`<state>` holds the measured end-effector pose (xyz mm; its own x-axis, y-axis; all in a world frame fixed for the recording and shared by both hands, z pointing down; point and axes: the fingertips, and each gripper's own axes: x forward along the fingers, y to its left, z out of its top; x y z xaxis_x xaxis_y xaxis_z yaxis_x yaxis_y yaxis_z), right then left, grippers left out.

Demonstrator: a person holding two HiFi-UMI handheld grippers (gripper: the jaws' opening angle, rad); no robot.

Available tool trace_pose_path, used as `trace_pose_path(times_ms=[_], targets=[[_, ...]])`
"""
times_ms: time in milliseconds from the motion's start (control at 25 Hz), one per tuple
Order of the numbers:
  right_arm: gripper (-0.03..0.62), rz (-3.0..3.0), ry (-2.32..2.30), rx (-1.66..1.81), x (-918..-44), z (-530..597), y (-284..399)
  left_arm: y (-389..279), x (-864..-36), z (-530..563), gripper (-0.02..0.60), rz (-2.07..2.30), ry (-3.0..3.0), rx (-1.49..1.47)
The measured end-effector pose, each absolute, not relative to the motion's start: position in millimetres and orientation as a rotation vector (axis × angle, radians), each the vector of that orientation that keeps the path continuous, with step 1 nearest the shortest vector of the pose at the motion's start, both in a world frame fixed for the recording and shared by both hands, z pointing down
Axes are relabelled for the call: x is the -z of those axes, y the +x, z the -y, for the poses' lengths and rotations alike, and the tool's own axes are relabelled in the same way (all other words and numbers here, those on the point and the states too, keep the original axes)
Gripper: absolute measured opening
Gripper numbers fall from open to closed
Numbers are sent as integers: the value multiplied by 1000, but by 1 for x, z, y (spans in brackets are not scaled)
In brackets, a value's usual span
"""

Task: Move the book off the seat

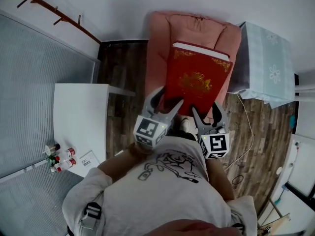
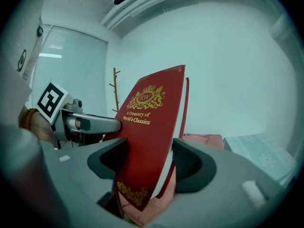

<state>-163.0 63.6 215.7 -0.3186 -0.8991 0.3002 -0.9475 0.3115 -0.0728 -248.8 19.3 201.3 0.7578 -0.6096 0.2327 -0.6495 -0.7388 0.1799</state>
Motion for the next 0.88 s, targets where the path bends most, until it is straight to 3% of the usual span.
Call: trace_pose_path(times_ms=[480, 880], targets=[[302, 2116, 2054, -398, -209, -134, -95, -165, -193, -65, 288, 579, 2833, -248], [299, 1784, 2402, -444, -209, -240, -3, -46, -192, -151, 285, 107, 2911, -296]])
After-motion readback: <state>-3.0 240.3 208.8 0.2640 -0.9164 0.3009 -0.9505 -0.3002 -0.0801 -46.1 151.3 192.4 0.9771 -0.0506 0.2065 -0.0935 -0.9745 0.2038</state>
